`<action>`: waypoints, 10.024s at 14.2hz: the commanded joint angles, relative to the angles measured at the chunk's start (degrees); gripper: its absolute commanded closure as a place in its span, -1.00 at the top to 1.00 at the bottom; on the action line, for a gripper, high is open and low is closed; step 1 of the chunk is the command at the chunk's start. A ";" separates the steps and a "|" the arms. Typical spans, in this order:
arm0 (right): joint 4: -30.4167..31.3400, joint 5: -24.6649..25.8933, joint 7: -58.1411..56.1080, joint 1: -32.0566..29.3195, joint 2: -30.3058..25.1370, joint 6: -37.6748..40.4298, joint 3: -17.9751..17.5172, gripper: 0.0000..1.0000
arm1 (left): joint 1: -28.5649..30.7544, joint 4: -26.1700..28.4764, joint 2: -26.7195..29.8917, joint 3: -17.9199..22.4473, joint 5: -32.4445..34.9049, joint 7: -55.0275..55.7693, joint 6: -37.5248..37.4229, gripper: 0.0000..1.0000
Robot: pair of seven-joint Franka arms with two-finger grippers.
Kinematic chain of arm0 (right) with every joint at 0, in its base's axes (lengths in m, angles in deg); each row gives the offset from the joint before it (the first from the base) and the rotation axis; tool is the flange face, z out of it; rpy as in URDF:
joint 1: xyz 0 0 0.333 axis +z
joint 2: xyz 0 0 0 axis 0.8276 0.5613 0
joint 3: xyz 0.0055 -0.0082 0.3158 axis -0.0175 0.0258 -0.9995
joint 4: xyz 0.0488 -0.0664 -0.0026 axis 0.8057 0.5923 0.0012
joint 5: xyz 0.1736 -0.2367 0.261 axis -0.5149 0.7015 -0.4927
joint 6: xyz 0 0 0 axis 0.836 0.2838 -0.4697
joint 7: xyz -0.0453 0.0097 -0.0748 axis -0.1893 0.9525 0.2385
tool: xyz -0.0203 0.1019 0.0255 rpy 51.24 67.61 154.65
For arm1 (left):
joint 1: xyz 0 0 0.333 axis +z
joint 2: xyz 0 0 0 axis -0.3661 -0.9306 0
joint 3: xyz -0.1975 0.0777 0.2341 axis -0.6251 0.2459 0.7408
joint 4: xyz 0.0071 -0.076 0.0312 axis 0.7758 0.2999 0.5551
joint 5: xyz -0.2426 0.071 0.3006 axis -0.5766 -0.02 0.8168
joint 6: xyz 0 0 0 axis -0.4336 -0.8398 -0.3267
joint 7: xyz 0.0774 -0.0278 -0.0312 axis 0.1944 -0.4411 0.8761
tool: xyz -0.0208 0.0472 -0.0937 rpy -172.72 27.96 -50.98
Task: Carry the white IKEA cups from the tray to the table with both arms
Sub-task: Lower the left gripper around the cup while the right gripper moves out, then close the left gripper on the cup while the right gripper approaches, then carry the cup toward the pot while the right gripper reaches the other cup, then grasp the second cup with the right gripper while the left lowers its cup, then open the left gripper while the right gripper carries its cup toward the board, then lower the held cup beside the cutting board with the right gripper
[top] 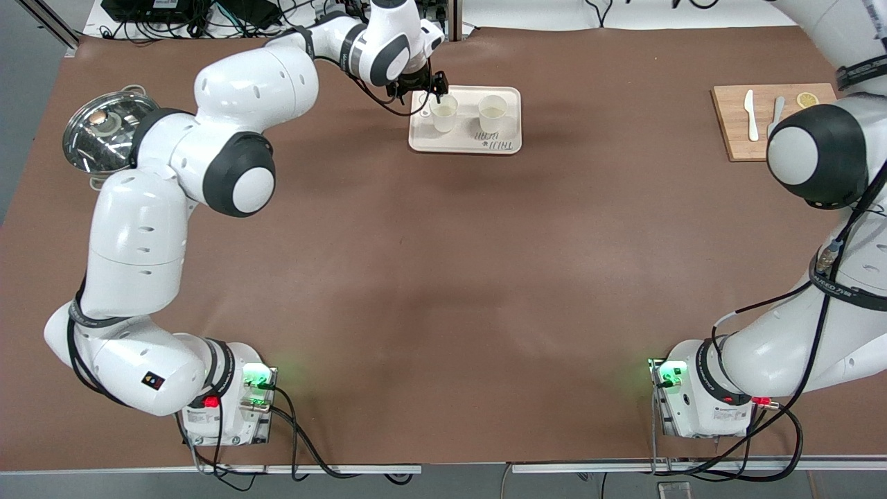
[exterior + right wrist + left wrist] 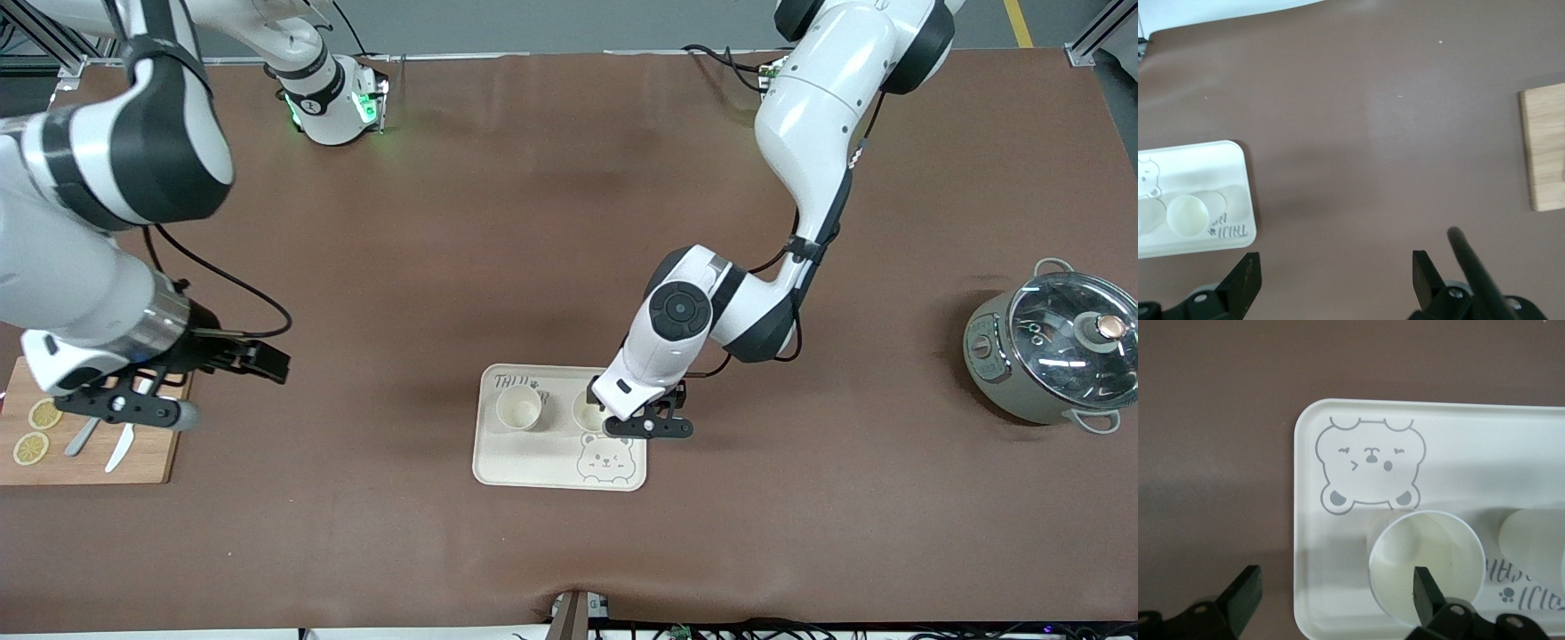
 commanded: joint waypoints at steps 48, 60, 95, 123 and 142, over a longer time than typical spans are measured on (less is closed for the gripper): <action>3.03 -4.03 14.16 18.27 25.25 -31.14 0.26 1.00 | 21.68 60.15 43.99 -4.10 -6.92 -30.07 14.09 -1.00; 3.12 -3.41 14.07 18.80 26.66 -33.60 0.26 1.00 | 33.37 73.26 46.37 -4.28 -25.65 -61.90 25.71 -1.00; 2.59 -7.17 3.56 10.47 16.48 -17.81 -0.01 -1.00 | 33.99 71.09 52.59 -5.60 -25.66 -58.59 20.22 1.00; 40.53 -1.56 -28.73 -10.38 -6.21 -37.88 0.61 -1.00 | 26.17 11.92 48.92 1.17 -4.30 -28.69 -42.67 1.00; 49.79 -4.03 -28.47 -10.12 1.60 -64.62 -1.06 -1.00 | 25.46 12.18 47.16 4.60 -2.90 -34.93 -40.38 1.00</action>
